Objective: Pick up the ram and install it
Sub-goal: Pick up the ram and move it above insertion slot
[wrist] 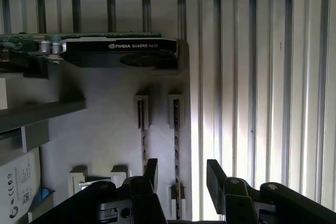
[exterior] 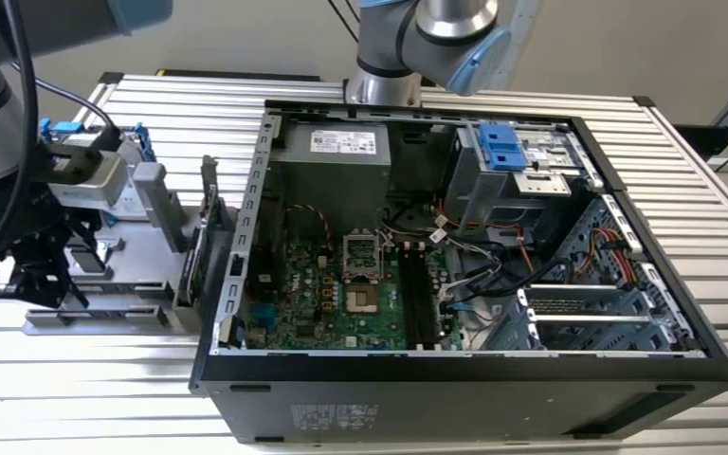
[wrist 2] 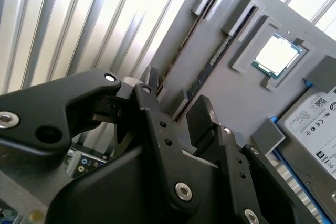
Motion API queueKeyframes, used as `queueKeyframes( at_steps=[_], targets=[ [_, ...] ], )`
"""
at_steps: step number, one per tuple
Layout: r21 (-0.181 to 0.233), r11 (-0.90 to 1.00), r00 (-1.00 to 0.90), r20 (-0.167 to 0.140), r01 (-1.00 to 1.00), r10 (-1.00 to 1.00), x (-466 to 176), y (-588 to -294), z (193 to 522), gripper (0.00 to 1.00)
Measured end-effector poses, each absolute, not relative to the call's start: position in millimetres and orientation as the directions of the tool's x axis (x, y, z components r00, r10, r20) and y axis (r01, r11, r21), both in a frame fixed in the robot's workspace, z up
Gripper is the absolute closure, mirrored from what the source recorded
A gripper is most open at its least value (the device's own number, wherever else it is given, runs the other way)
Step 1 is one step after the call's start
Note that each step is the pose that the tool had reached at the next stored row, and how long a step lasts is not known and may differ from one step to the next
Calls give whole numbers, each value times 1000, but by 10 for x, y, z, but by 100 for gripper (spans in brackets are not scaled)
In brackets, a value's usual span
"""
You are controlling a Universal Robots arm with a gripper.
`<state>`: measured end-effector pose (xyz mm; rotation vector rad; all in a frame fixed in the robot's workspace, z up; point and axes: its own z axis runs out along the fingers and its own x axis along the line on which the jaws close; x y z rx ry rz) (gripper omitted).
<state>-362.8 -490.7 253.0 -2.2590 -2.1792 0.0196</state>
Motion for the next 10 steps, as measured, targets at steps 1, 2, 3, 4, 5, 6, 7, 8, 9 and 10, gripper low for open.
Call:
queueKeyframes(
  at_steps=[1,2,3,4,5,6,7,8,9,10],
  targets=[
    [-11,-36,36,-7,999,999,-3629,-4907,2520,0],
    [-11,-35,35,-7,999,999,-3629,-4907,2512,0],
    [-11,-35,35,-7,999,999,-3630,-4907,2502,0],
    [-11,-35,34,-7,999,999,-3630,-4907,2492,0],
    [-11,-34,34,-7,999,999,-3630,-4907,2481,0],
    [-11,-34,34,-7,999,999,-3630,-4907,2470,0],
    [-11,-33,33,-7,999,999,-3631,-4907,2460,0],
    [-11,-33,33,-7,999,999,-3631,-4907,2450,0],
    [-11,-32,32,-7,999,999,-3631,-4907,2439,0],
    [-11,-32,32,-7,999,999,-3631,-4907,2429,0]
  ],
)
